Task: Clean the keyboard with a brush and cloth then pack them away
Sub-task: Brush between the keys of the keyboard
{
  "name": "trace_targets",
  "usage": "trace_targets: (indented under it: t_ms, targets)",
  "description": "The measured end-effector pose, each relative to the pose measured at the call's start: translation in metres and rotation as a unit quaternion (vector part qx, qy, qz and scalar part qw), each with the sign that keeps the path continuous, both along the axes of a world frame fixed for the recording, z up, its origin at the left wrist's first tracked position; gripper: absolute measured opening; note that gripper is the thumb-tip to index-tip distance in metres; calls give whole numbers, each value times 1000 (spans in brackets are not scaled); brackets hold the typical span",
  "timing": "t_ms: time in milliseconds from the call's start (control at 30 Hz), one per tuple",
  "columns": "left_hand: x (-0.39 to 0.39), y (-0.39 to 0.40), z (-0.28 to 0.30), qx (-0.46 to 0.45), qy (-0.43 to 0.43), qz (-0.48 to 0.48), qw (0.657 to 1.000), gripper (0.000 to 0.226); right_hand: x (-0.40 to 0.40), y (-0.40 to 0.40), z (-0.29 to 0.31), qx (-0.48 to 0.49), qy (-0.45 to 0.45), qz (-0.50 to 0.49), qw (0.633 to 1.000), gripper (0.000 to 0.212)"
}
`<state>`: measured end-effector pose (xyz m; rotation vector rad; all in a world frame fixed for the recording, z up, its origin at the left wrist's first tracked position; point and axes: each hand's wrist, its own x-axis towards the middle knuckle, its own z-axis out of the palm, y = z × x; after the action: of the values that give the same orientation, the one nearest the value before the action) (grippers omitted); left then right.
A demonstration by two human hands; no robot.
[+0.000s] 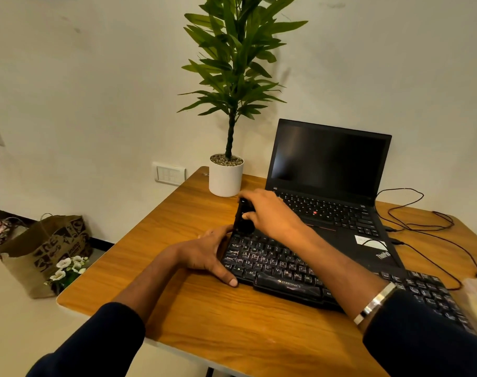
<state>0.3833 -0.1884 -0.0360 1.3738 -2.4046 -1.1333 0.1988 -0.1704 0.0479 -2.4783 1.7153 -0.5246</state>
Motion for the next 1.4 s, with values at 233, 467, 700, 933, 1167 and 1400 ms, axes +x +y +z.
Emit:
trace_targets:
  t_ms: [233, 467, 700, 933, 1167, 1400]
  targets:
    - [-1, -1, -2, 0, 9, 7, 1000, 140, -10, -1, 27, 61, -23, 20, 998, 41]
    - [-1, -2, -3, 2, 14, 7, 1000, 139, -1, 2, 2, 8, -2, 3, 1000, 42]
    - [0, -3, -3, -2, 8, 9, 1000, 137, -4, 10, 18, 59, -13, 43, 997, 43]
    - [1, -5, -6, 12, 17, 0, 1000, 139, -26, 7, 24, 5, -9, -37, 999, 47]
    - [0, -5, -5, 7, 17, -5, 1000, 131, -14, 19, 16, 54, 33, 22, 998, 45]
    - [0, -5, -4, 7, 8, -13, 1000, 138, -39, 19, 32, 6, 19, -35, 999, 47]
